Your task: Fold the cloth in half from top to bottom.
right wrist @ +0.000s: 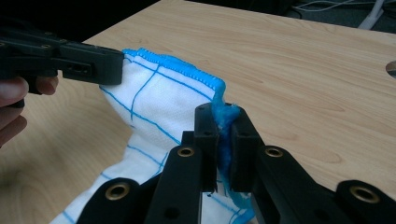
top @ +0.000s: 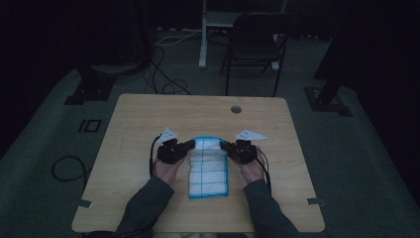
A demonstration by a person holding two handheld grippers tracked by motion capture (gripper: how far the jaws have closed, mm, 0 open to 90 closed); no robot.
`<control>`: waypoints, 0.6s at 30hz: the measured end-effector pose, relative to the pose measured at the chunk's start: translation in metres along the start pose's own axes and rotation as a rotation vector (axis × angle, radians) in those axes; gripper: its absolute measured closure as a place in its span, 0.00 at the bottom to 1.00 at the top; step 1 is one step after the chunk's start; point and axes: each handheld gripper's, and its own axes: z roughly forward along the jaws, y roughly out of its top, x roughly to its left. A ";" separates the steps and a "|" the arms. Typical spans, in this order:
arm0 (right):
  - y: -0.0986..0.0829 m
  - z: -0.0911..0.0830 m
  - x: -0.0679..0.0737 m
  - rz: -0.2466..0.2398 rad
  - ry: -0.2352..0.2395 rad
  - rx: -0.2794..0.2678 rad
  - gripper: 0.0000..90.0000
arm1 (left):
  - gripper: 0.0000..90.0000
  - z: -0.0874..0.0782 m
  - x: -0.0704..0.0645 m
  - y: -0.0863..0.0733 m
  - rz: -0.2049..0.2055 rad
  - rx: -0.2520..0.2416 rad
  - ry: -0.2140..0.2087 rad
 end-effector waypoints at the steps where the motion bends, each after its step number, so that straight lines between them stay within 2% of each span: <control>1: -0.001 -0.002 0.002 -0.001 0.000 -0.003 0.95 | 0.98 -0.002 -0.001 0.000 0.002 0.000 -0.004; 10: -0.014 -0.016 0.013 -0.020 0.014 0.000 0.95 | 0.98 -0.014 -0.014 -0.011 0.011 0.005 -0.028; 13: -0.023 -0.019 0.015 -0.013 0.022 0.005 0.95 | 0.98 -0.017 -0.019 -0.024 0.018 0.022 -0.037; 18: -0.035 -0.018 0.019 -0.005 0.032 0.023 0.94 | 0.98 -0.018 -0.019 -0.037 0.001 0.038 -0.041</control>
